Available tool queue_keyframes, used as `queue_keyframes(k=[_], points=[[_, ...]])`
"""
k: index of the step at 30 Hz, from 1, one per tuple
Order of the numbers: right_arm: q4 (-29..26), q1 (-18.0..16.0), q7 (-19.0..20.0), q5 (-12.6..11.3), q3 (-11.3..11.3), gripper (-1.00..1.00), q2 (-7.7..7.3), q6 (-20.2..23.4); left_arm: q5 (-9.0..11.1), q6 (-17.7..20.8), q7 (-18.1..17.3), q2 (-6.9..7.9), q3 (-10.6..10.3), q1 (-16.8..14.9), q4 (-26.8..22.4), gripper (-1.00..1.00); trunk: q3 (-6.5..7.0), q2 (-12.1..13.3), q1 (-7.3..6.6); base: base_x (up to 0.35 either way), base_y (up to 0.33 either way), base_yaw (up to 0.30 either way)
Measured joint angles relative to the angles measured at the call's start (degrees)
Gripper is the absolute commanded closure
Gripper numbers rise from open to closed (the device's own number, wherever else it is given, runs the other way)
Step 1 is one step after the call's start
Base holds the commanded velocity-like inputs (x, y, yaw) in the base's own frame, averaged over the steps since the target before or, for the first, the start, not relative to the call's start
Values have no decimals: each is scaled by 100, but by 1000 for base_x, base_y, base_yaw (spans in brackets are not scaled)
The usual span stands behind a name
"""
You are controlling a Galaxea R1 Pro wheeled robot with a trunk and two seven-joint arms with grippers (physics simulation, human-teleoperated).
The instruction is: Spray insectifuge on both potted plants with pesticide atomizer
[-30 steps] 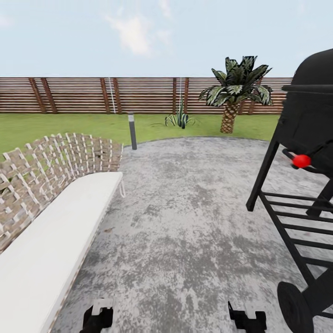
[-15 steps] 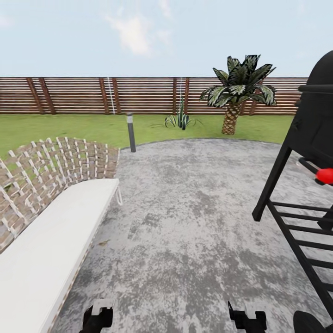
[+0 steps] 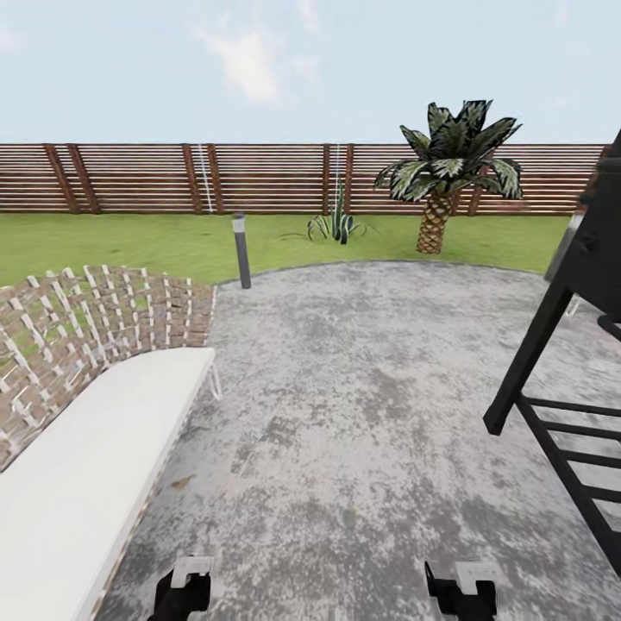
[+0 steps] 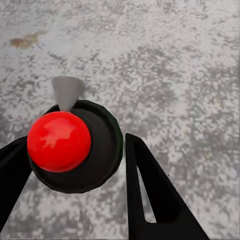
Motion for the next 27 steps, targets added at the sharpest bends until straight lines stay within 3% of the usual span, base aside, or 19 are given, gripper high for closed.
queue_keyframes(k=[12,20,27], points=[[-7,0,-12,-3,4,-100,0,0,0,-2,0,3,0,1,0,100,0,0,0,340,0,-5],[-10,2,-17,-7,2,-100,-1,1,-8,-2,0,2,2,-1,2,100,0,0,0,340,0,-193],[-8,0,-23,-7,2,-100,0,0,-8,-2,0,3,1,-1,0,100,0,0,0,339,0,-43]])
